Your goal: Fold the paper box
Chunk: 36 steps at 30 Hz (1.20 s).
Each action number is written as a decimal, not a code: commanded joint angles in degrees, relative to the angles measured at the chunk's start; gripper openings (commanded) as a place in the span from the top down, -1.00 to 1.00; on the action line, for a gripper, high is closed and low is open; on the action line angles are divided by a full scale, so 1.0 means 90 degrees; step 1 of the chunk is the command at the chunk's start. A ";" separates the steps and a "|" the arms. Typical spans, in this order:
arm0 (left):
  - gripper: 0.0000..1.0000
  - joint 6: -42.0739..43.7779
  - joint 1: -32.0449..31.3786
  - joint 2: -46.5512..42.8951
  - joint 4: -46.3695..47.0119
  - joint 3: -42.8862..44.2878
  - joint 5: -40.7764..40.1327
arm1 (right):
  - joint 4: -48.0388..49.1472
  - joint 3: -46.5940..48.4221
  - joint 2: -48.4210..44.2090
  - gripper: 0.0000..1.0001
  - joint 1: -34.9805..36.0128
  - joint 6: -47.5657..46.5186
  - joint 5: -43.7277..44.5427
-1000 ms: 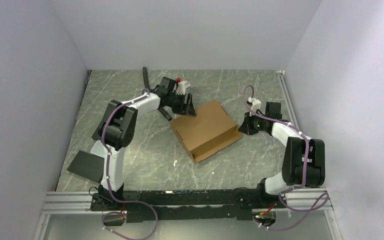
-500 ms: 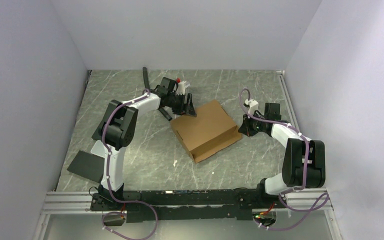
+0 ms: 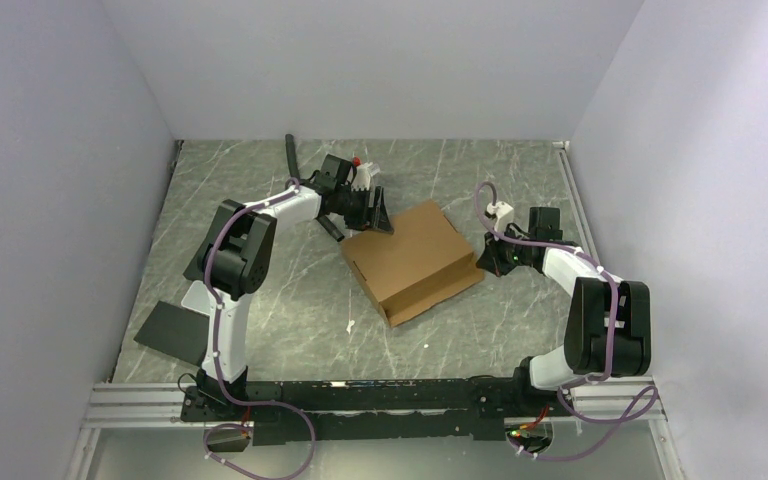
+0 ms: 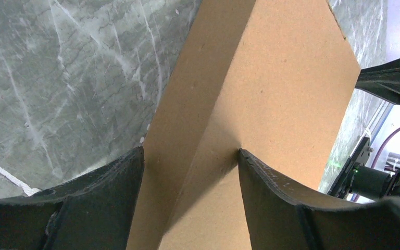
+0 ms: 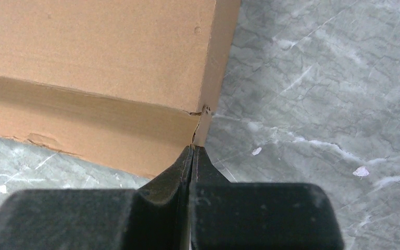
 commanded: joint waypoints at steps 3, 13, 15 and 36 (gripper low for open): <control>-0.40 0.0103 -0.0077 0.0274 -0.0135 -0.0062 -0.0259 | -0.0790 0.0037 0.0122 1.00 0.0006 -0.0309 -0.0328; -0.40 0.0114 -0.0058 0.0286 -0.0118 -0.0101 -0.0219 | -0.0804 0.0093 0.0250 1.00 -0.0027 -0.0189 -0.0176; -0.39 0.0114 -0.0058 0.0293 -0.0098 -0.0101 -0.0191 | -0.0710 0.0172 0.0312 1.00 -0.0053 0.0109 -0.0019; -0.39 0.0255 -0.0068 0.0394 -0.0199 0.0033 0.0163 | 0.0000 0.0236 -0.0184 1.00 0.0530 0.0662 0.1196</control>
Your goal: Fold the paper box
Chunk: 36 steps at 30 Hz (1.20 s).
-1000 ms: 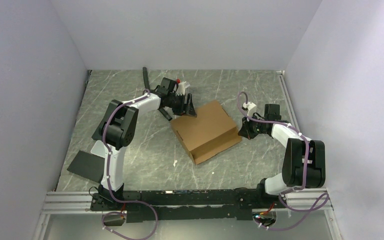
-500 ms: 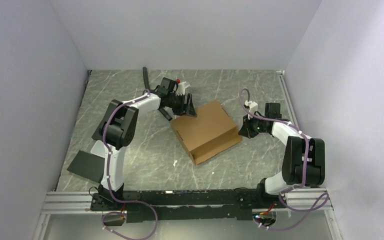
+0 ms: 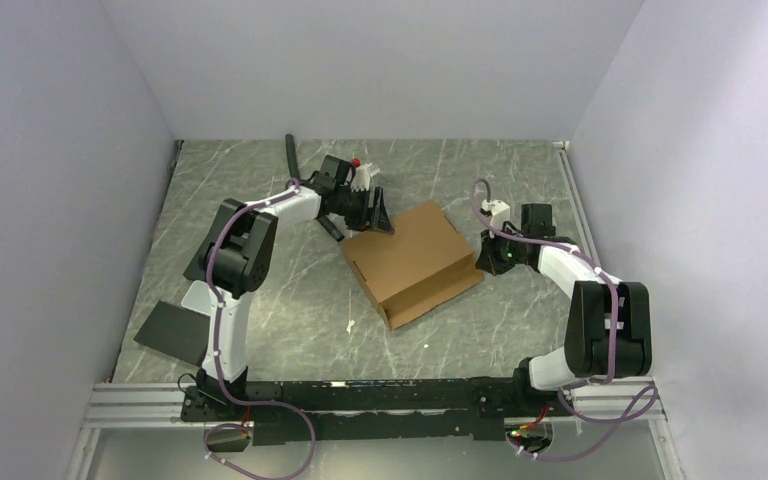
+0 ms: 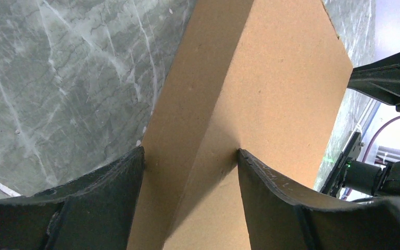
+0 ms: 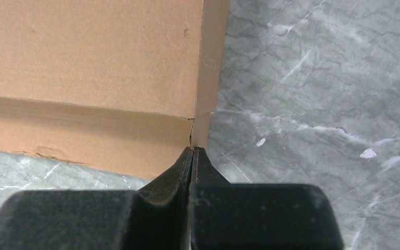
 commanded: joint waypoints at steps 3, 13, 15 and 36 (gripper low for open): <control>-0.39 0.0325 -0.0111 0.0291 -0.0325 0.0033 -0.0088 | 0.0391 0.0047 -0.0238 1.00 0.0435 -0.0103 0.0852; -0.39 0.0418 -0.0136 0.0359 -0.0443 0.0104 -0.0028 | 0.0519 0.0241 -0.0224 1.00 0.0672 -0.0139 0.1370; -0.39 0.0430 -0.0141 0.0359 -0.0462 0.0118 -0.0019 | 0.0527 0.0330 -0.0182 1.00 0.0805 -0.0106 0.1432; -0.40 0.0297 -0.0160 0.0419 -0.0556 0.0198 -0.0152 | 0.0028 0.0389 -0.0962 0.46 0.0808 0.0062 0.0887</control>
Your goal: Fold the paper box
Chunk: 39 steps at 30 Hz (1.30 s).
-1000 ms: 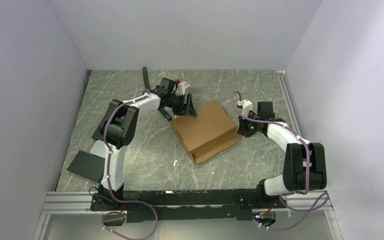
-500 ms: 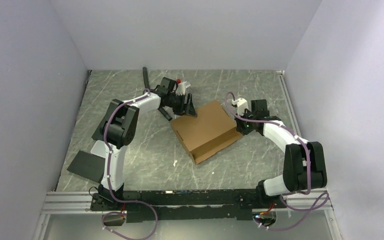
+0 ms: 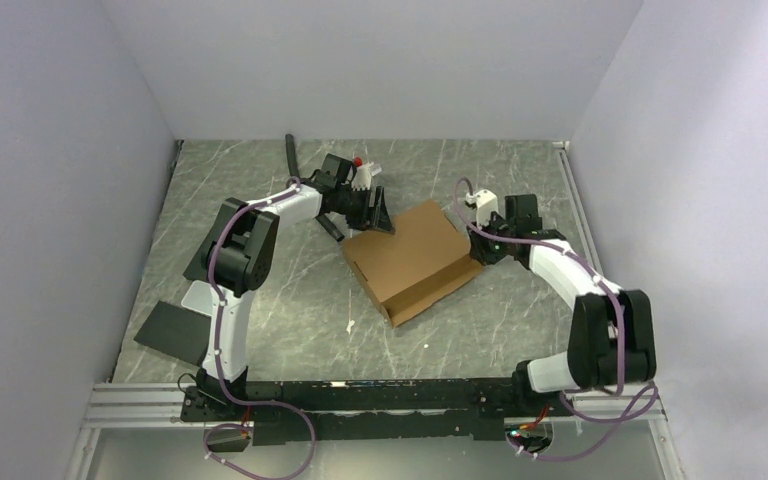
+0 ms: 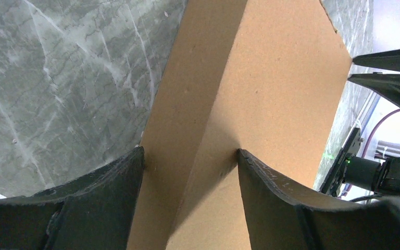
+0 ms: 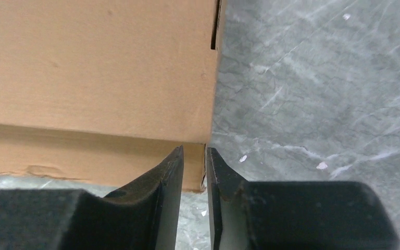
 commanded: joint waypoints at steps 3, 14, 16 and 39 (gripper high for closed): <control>-0.40 0.0140 -0.0148 0.0299 -0.0432 0.0013 -0.0321 | -0.0048 -0.0152 -0.1121 0.34 -0.0270 -0.0076 -0.0624; -0.40 0.0096 -0.0114 0.0200 -0.0441 -0.0014 -0.0223 | -0.3431 -0.0832 -0.1909 0.38 -0.0642 -0.7965 -0.2718; -0.40 0.0100 -0.0113 0.0185 -0.0430 -0.0036 -0.0230 | -0.3314 -0.0926 -0.1612 0.63 -0.0642 -0.8241 -0.2415; -0.39 0.0114 -0.0133 0.0160 -0.0289 -0.0173 0.0019 | 0.2203 -0.1268 -0.0462 1.00 0.0162 -0.5394 -0.1188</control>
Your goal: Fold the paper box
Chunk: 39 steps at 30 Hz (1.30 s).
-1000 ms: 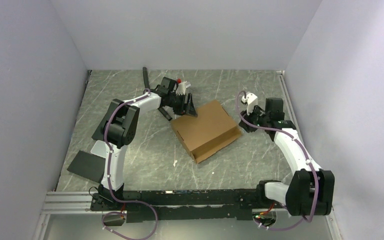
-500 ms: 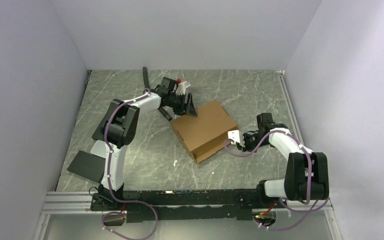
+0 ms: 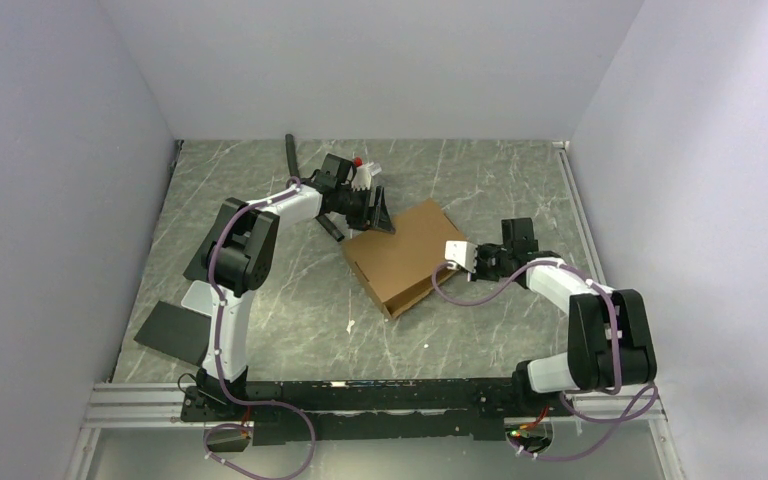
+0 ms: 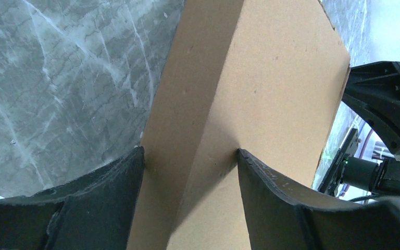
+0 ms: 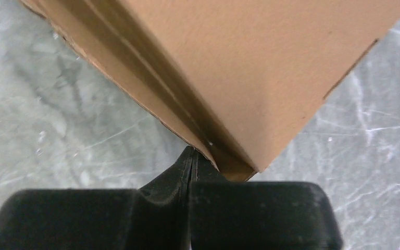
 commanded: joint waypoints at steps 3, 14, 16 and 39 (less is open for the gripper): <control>-0.40 0.0197 -0.0133 0.0146 -0.0340 -0.0181 -0.0036 | 0.1952 -0.0146 -0.0361 1.00 0.0307 0.1049 0.0010; -0.40 -0.0140 -0.0085 0.0220 -0.0388 -0.0103 -0.0205 | -0.4229 0.1068 -0.0765 0.95 -0.0219 -0.2188 -0.1835; -0.40 -0.0184 -0.0085 0.0223 -0.0378 -0.0120 -0.0195 | -0.4794 0.1062 -0.0854 0.95 -0.0220 -0.2776 -0.2095; -0.40 -0.0592 -0.0109 0.0165 -0.0143 -0.0362 -0.0125 | -0.0368 0.0135 -0.0080 1.00 0.3569 -0.0065 -0.0442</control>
